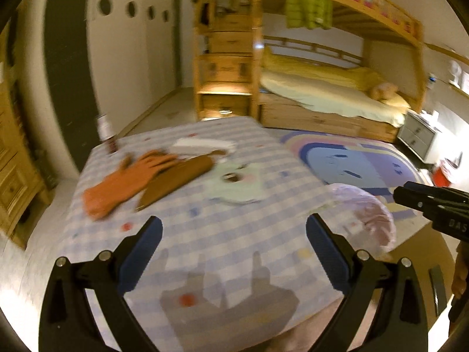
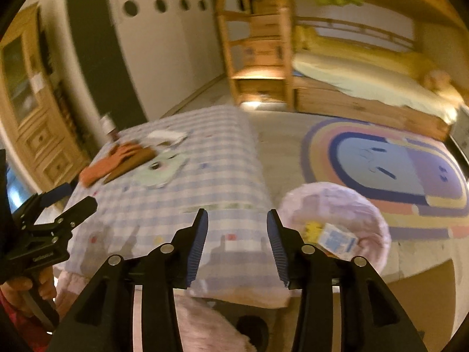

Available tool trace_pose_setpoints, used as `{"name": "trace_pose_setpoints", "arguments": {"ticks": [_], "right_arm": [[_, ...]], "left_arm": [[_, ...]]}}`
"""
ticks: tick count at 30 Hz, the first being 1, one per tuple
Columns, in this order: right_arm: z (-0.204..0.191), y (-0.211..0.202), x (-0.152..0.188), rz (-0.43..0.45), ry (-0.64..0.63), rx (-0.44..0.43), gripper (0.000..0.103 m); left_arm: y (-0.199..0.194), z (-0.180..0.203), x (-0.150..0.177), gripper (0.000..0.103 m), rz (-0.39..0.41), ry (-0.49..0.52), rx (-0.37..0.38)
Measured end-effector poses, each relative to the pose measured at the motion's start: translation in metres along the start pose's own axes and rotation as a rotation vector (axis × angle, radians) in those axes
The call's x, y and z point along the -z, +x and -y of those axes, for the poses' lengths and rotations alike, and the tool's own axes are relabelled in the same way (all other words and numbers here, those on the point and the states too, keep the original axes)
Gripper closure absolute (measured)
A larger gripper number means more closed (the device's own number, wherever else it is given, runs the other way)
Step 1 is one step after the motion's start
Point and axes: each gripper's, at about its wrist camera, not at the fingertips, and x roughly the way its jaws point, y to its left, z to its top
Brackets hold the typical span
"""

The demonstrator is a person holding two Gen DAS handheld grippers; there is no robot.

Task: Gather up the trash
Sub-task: 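Move both open tools back over the table, then grasp the orange knit glove with the left tool and lift it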

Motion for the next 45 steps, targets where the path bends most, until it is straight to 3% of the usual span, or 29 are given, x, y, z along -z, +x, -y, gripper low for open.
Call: {"name": "trace_pose_setpoints", "arguments": {"ticks": [8, 14, 19, 28, 37, 41, 43, 45], "right_arm": [[-0.062, 0.029, -0.012, -0.028, -0.11, -0.066, 0.056], [-0.093, 0.066, -0.022, -0.078, -0.151, -0.095, 0.055], [-0.11, 0.099, -0.034, -0.112, -0.178, -0.096, 0.043], [-0.117, 0.14, -0.047, -0.146, -0.182, -0.098, 0.041], [-0.101, 0.159, -0.058, -0.152, -0.111, -0.104, 0.04], [-0.094, 0.159, -0.059, -0.152, -0.096, -0.096, 0.04], [-0.092, 0.158, -0.059, -0.15, -0.094, -0.094, 0.04], [-0.091, 0.158, -0.058, -0.153, -0.105, -0.093, 0.04]], "left_arm": [[-0.009, -0.083, 0.013, 0.008, -0.022, -0.134, -0.119], [-0.003, -0.112, 0.014, 0.008, -0.033, -0.177, -0.164], [0.012, -0.121, 0.009, 0.008, -0.054, -0.168, -0.171], [0.054, -0.143, -0.008, 0.008, -0.106, -0.128, -0.19], [0.113, -0.179, -0.031, 0.008, -0.215, -0.18, -0.148], [0.141, -0.187, -0.037, 0.021, -0.29, -0.189, -0.162], [0.144, -0.19, -0.039, 0.026, -0.276, -0.204, -0.159], [0.143, -0.187, -0.039, 0.039, -0.267, -0.188, -0.154]]}}
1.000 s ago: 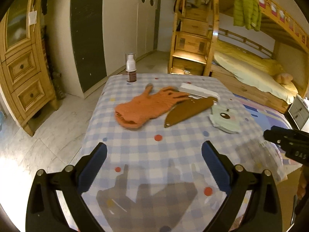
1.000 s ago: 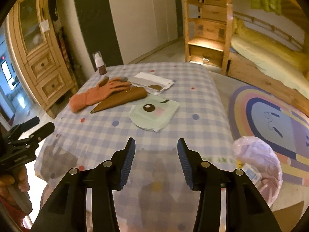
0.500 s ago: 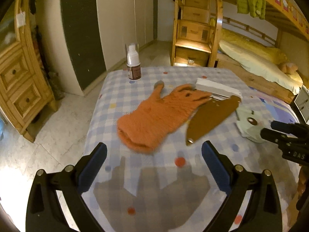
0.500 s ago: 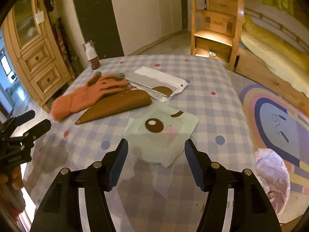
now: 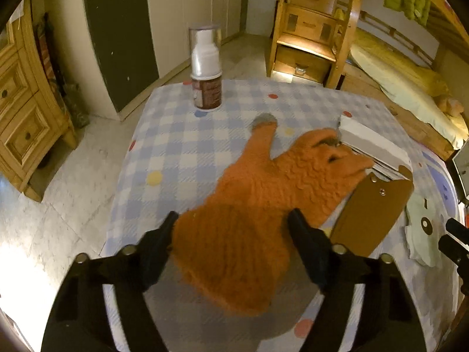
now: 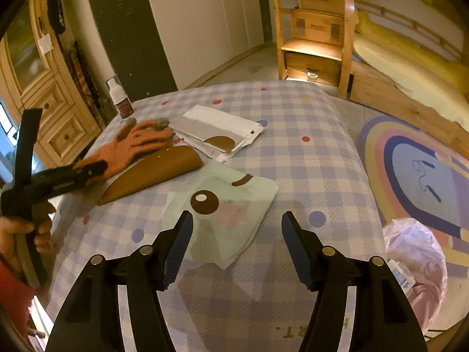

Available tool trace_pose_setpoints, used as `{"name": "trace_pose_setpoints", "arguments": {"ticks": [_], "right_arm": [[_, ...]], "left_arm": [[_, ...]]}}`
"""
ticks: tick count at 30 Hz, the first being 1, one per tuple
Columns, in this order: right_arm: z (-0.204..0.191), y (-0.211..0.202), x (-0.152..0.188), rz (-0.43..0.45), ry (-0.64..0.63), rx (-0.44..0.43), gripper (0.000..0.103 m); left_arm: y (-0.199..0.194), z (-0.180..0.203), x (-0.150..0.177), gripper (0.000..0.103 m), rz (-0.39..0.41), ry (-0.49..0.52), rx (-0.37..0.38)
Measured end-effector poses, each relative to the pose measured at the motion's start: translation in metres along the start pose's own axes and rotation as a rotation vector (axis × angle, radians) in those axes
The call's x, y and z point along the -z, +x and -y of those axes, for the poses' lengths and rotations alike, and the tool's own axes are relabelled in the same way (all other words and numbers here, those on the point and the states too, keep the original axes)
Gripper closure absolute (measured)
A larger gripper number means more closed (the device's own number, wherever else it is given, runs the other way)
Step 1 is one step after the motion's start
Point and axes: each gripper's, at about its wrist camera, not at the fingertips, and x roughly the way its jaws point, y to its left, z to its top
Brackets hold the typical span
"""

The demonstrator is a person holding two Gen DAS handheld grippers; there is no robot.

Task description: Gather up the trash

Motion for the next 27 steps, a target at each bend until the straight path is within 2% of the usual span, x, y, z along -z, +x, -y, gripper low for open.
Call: {"name": "trace_pose_setpoints", "arguments": {"ticks": [1, 3, 5, 6, 12, 17, 19, 20, 22, 24, 27], "right_arm": [[0.0, 0.001, 0.001, -0.003, -0.003, 0.001, 0.04], [0.0, 0.002, 0.0, -0.007, -0.003, 0.001, 0.04], [-0.002, 0.003, 0.0, -0.009, -0.004, -0.004, 0.04], [-0.004, 0.004, -0.001, -0.01, -0.011, -0.007, 0.04], [-0.009, 0.019, -0.009, -0.025, -0.024, -0.008, 0.04], [-0.018, 0.025, -0.02, -0.001, -0.061, -0.008, 0.04], [-0.018, 0.033, -0.024, -0.006, -0.07, -0.005, 0.043], [-0.017, 0.037, -0.026, -0.018, -0.066, -0.005, 0.052], [-0.013, 0.04, -0.028, -0.031, -0.045, -0.037, 0.055], [-0.011, 0.037, -0.028, -0.039, -0.031, -0.04, 0.064], [-0.007, 0.025, -0.013, -0.05, -0.033, -0.041, 0.066]], "left_arm": [[-0.002, 0.004, 0.003, 0.042, 0.008, 0.018, 0.005], [-0.006, 0.009, 0.007, 0.068, 0.019, 0.048, 0.025], [-0.011, 0.016, 0.013, 0.078, 0.033, 0.076, 0.029], [-0.016, 0.019, 0.018, 0.08, 0.041, 0.09, 0.02], [-0.043, 0.014, 0.051, 0.081, 0.05, 0.033, 0.031], [-0.056, 0.012, 0.069, 0.081, 0.041, 0.019, 0.024], [-0.058, 0.014, 0.073, 0.081, 0.039, 0.017, 0.02], [-0.059, 0.014, 0.074, 0.081, 0.037, 0.013, 0.019], [-0.061, 0.016, 0.076, 0.081, 0.035, 0.008, 0.014], [-0.063, 0.02, 0.08, 0.081, 0.036, 0.018, 0.007], [-0.065, 0.028, 0.084, 0.081, 0.041, 0.034, 0.0]]}}
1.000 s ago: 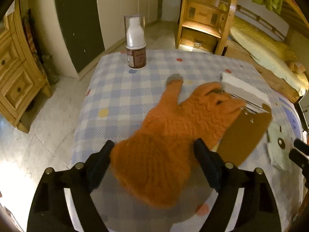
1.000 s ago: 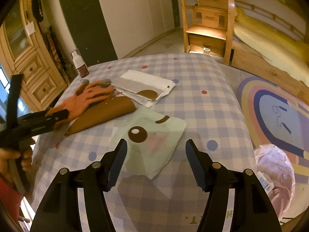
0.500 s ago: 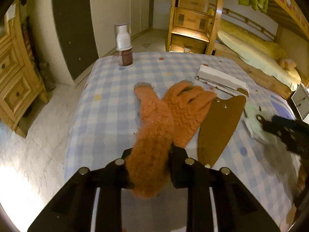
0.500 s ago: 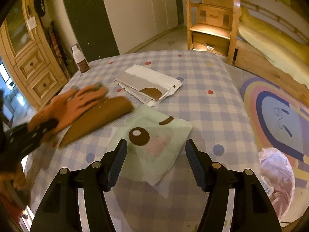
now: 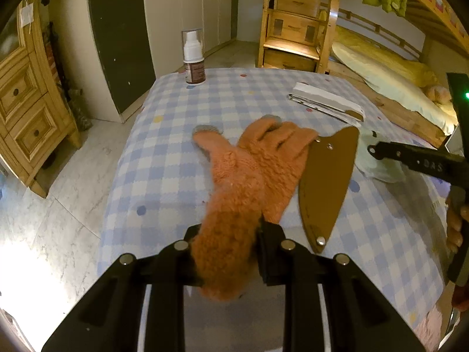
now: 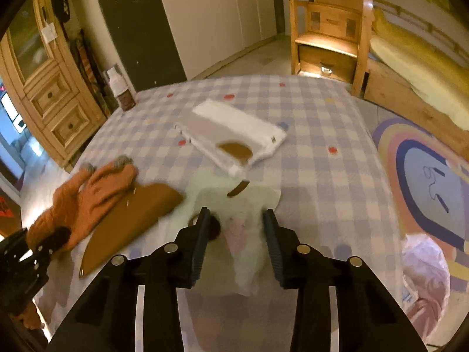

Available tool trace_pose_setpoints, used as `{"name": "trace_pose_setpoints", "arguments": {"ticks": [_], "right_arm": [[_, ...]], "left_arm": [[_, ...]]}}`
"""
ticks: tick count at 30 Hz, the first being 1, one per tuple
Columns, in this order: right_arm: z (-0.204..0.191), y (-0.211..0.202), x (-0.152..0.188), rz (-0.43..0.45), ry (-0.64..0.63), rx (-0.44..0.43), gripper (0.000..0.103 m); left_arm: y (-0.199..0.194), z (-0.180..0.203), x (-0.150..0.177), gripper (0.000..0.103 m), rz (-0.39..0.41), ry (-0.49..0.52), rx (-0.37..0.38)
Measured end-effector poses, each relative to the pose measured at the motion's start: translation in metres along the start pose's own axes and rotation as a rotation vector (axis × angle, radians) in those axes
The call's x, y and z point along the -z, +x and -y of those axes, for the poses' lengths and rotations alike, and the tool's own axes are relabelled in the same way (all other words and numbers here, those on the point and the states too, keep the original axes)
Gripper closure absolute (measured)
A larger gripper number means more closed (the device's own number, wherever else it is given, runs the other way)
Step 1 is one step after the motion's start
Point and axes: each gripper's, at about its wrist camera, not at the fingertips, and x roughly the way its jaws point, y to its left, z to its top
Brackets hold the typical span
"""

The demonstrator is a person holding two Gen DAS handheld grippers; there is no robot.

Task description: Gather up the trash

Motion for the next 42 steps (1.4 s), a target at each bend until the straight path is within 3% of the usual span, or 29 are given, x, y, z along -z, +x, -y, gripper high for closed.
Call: {"name": "trace_pose_setpoints", "arguments": {"ticks": [3, 6, 11, 18, 22, 28, 39, 42], "right_arm": [[-0.003, -0.015, 0.02, -0.002, -0.032, 0.026, 0.069], [-0.006, -0.031, 0.041, -0.016, -0.045, 0.049, 0.079], [0.0, -0.048, 0.055, -0.015, -0.022, -0.016, 0.084], [0.001, -0.035, 0.014, 0.076, -0.009, -0.002, 0.084], [0.0, -0.013, -0.008, 0.06, -0.006, 0.013, 0.093], [0.007, 0.009, -0.017, 0.019, 0.011, 0.028, 0.093], [-0.003, -0.036, 0.045, -0.039, 0.028, 0.01, 0.093], [-0.004, -0.054, 0.061, -0.034, 0.032, -0.032, 0.091]], "left_arm": [[-0.005, 0.008, 0.007, 0.081, -0.002, 0.009, 0.016], [-0.014, 0.016, 0.017, 0.081, -0.007, 0.022, 0.039], [-0.023, 0.023, 0.028, 0.08, -0.009, 0.021, 0.051], [-0.012, 0.021, 0.013, 0.08, -0.004, -0.012, -0.015], [-0.008, 0.02, 0.009, 0.079, -0.003, -0.01, -0.02], [-0.005, 0.017, 0.008, 0.078, -0.001, -0.01, -0.006], [-0.011, 0.019, 0.016, 0.078, 0.0, 0.003, -0.004], [-0.019, 0.018, 0.025, 0.079, -0.003, 0.004, 0.007]]}}
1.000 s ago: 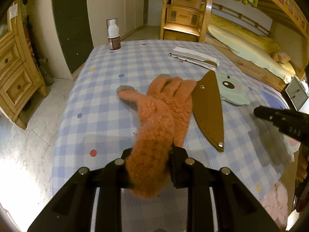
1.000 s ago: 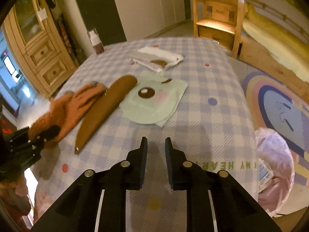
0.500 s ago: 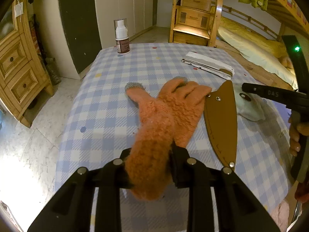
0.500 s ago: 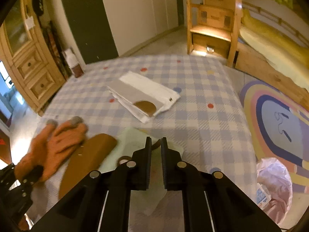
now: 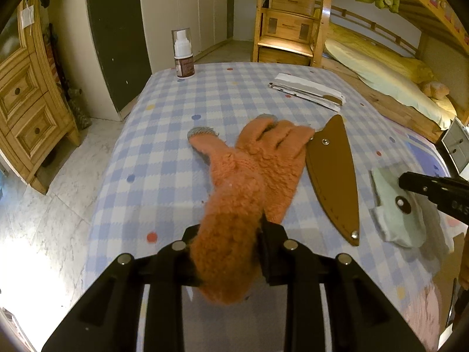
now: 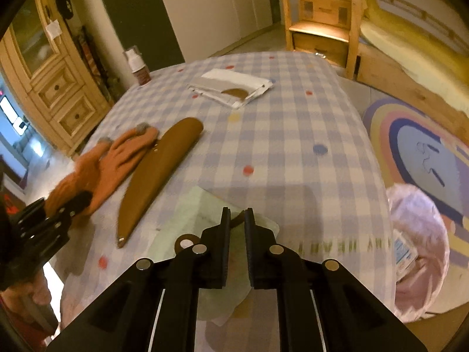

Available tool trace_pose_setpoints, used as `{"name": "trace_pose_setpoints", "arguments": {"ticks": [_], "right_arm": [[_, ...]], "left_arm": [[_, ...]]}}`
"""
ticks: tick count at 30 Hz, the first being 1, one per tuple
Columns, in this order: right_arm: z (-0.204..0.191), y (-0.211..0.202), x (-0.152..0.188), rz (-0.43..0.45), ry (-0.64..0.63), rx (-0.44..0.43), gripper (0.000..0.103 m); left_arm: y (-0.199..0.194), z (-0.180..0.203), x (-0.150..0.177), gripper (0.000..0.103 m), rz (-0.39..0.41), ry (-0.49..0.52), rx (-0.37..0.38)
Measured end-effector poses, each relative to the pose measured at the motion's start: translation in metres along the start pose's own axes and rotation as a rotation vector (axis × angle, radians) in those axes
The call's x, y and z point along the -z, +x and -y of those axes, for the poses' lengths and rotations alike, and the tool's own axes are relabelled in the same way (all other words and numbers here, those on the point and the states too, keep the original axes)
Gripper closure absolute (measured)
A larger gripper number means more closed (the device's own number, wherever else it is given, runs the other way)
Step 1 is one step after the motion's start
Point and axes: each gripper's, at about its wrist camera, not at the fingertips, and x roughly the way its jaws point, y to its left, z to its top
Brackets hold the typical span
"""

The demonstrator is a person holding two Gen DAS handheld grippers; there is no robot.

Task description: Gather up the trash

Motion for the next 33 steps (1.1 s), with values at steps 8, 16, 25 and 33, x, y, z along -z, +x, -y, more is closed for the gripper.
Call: {"name": "trace_pose_setpoints", "arguments": {"ticks": [8, 16, 25, 33], "right_arm": [[-0.02, -0.015, 0.018, 0.043, -0.199, -0.101, 0.043], [-0.03, -0.006, 0.024, -0.014, -0.27, -0.08, 0.04], [-0.046, -0.014, 0.047, 0.017, -0.381, 0.009, 0.035], [-0.042, -0.005, 0.04, 0.03, -0.356, 0.044, 0.07]], "left_arm": [[-0.031, -0.014, 0.013, 0.079, 0.047, -0.05, 0.003], [-0.07, -0.009, -0.006, 0.079, 0.159, -0.05, 0.001], [-0.091, 0.009, -0.017, 0.079, 0.22, -0.026, 0.032], [-0.09, 0.005, -0.009, 0.079, 0.2, -0.039, 0.024]]}}
